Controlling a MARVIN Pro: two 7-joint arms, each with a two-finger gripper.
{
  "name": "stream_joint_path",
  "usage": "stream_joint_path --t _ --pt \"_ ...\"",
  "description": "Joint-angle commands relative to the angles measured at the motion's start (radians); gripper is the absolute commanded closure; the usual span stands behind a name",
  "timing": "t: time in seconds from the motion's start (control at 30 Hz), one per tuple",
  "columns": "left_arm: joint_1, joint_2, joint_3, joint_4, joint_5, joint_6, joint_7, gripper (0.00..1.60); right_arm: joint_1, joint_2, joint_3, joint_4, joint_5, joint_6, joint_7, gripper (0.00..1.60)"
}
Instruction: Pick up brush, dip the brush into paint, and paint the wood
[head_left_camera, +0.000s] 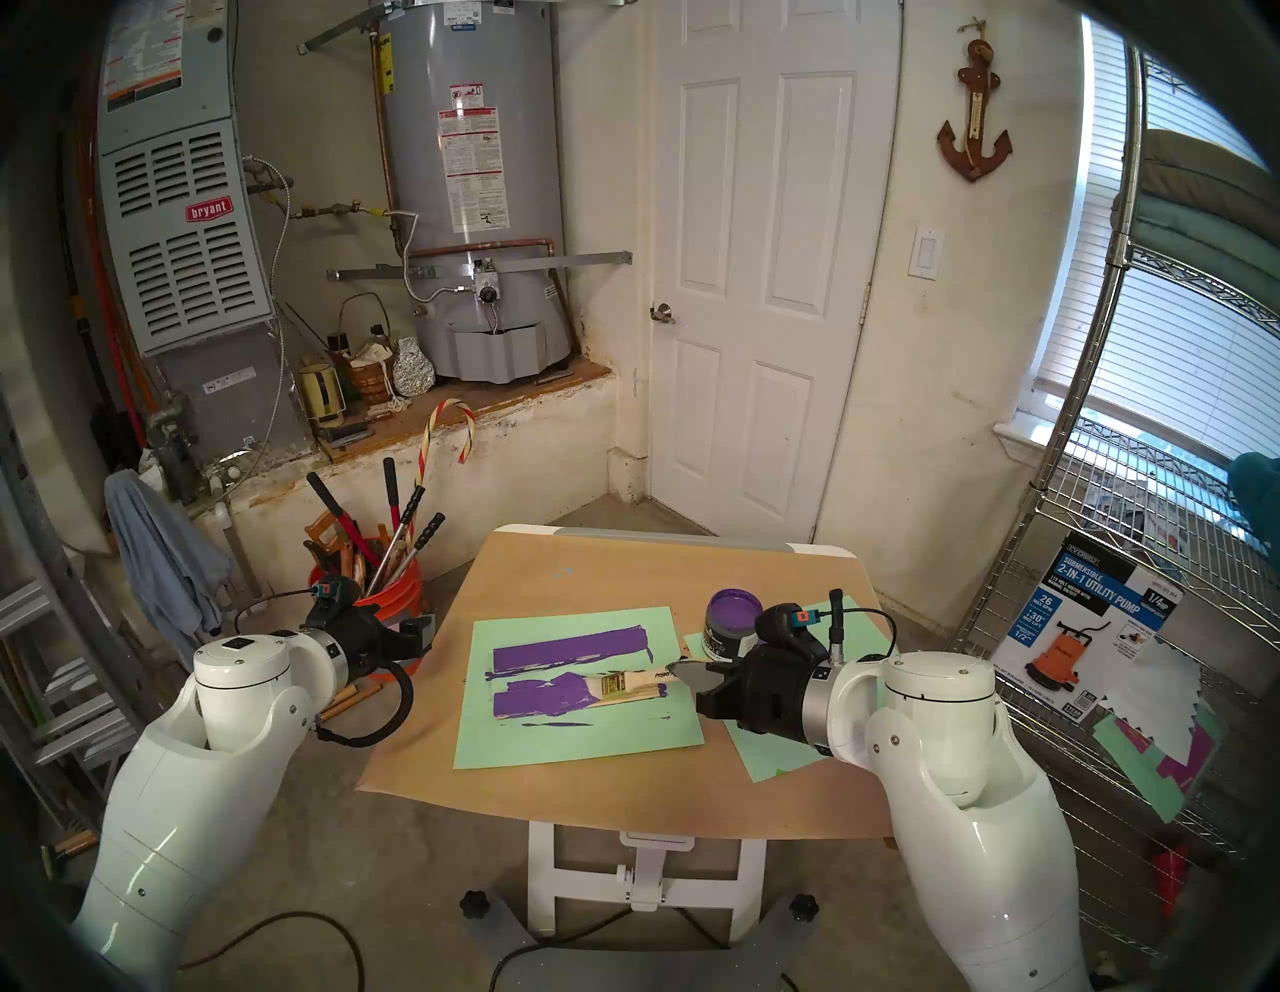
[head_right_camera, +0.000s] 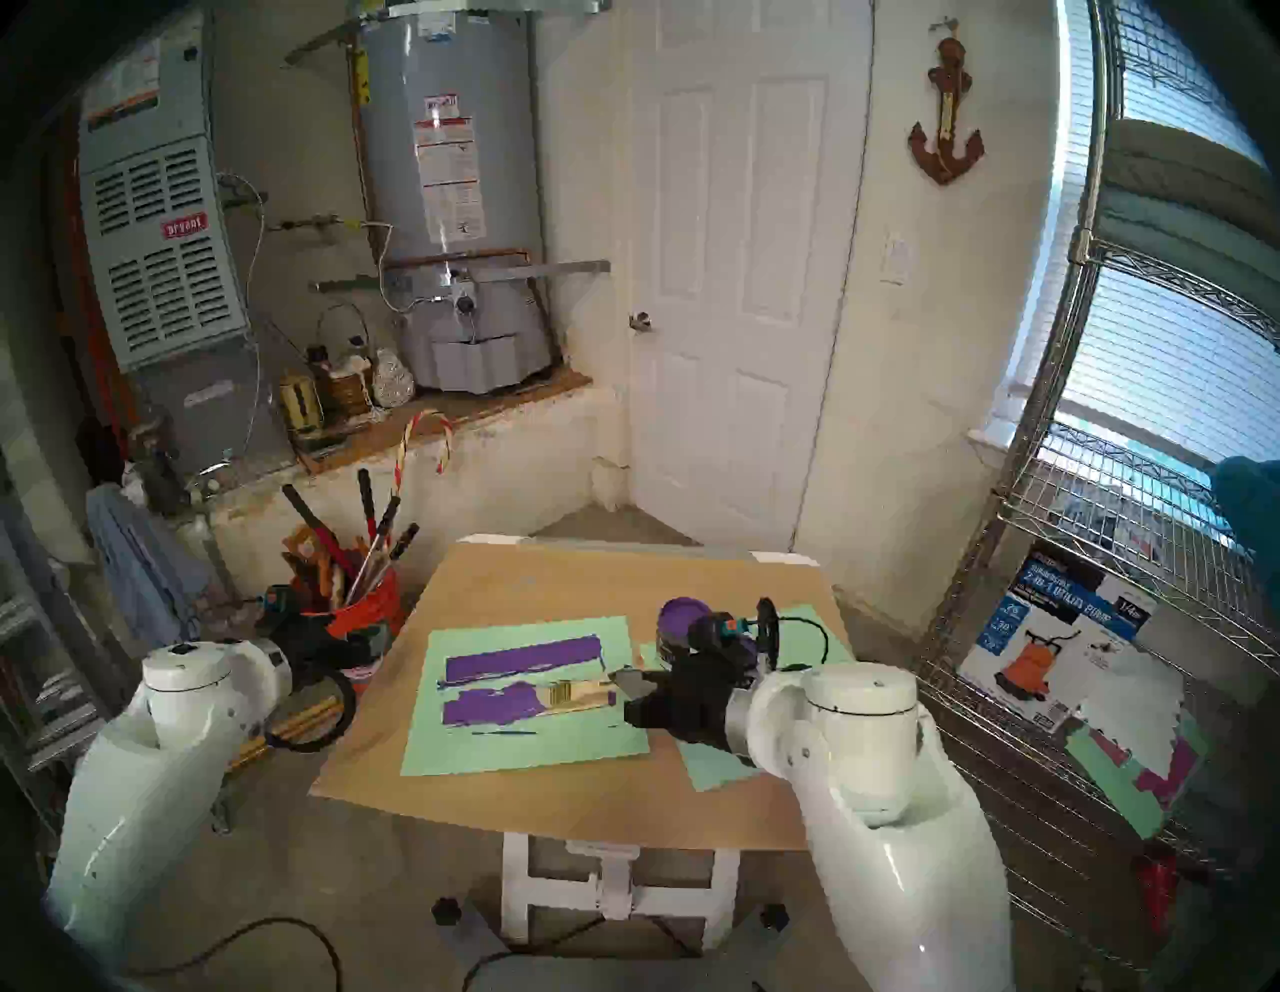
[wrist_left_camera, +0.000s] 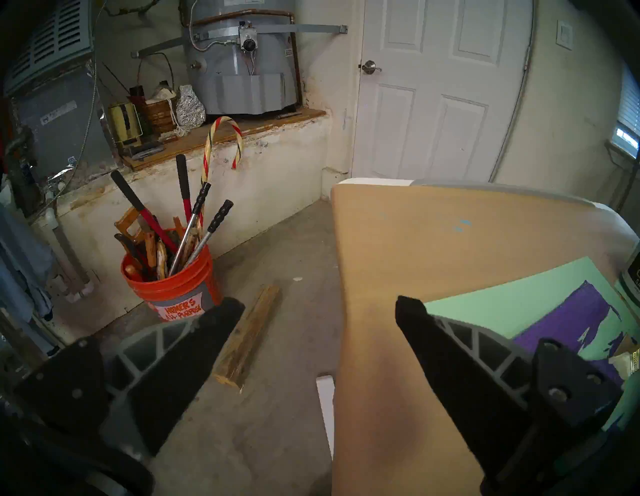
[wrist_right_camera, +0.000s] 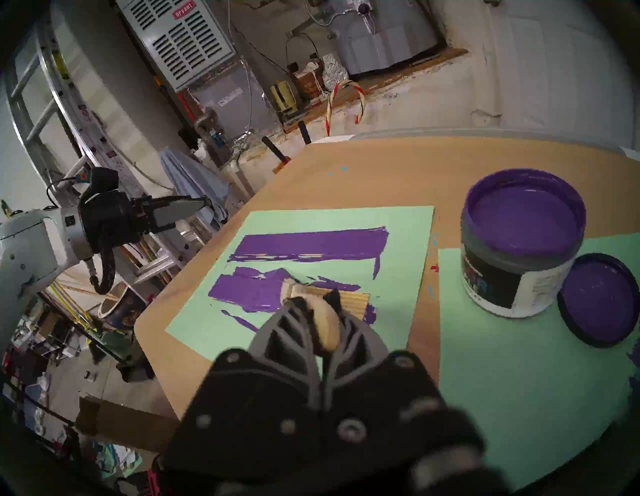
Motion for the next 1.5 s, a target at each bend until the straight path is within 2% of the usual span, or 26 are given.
stream_joint_path --t 0.0,0.73,1.03,1.47 --pt "-0.004 0.001 -0.010 -0.015 -0.002 -0.002 0.001 0.00 -0.005 0.009 0.002 -0.015 0.000 -0.002 0.003 1.60" --pt "-0.004 0.001 -0.009 -0.015 -0.002 -0.002 0.001 0.00 -0.005 0.065 0.025 -0.035 -0.004 -0.002 0.028 1.60" --pt "-0.004 0.001 -0.009 -0.015 -0.002 -0.002 0.001 0.00 -0.010 0.093 0.029 -0.015 -0.019 -0.007 0.039 1.60" --pt "-0.004 0.001 -0.009 -0.015 -0.002 -0.002 0.001 0.00 -0.031 0.115 0.068 -0.031 -0.024 -0.012 0.061 1.60"
